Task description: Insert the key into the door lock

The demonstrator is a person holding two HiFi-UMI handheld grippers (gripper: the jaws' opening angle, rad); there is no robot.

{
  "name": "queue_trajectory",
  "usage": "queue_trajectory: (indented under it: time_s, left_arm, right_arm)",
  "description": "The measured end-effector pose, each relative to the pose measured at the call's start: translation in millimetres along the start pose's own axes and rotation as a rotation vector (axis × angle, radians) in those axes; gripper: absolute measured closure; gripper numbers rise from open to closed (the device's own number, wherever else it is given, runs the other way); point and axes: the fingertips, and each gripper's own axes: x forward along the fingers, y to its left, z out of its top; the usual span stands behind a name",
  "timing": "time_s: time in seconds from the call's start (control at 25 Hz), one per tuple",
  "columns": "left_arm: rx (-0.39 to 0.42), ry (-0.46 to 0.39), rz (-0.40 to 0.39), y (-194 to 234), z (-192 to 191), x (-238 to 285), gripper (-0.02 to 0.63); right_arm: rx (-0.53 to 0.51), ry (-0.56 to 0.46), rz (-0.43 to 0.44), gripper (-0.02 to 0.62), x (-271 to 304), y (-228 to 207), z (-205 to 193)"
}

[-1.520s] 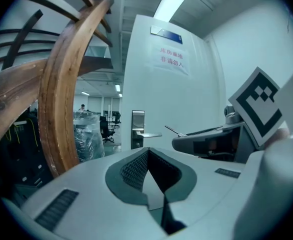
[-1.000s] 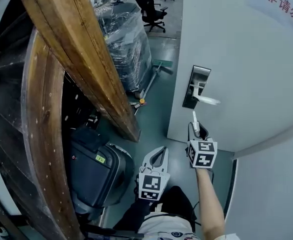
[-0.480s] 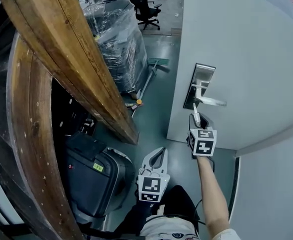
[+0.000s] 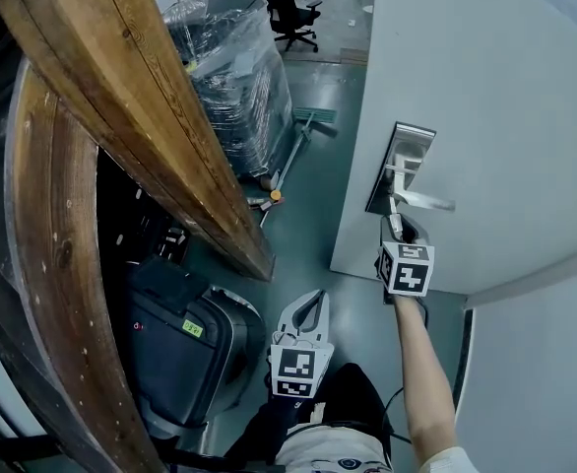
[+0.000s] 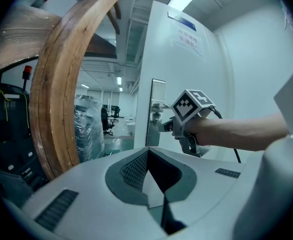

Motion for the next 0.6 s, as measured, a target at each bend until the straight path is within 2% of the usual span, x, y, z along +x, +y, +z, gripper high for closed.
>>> queue_trajectory:
  time_s: [0.6]
  left_arm:
    - [-0.015, 0.006, 0.013, 4.5, -1.1, 2.4, 0.603]
  right_arm:
    - [0.014, -0.002, 0.012, 0.483, 2.5, 3.4, -0.6]
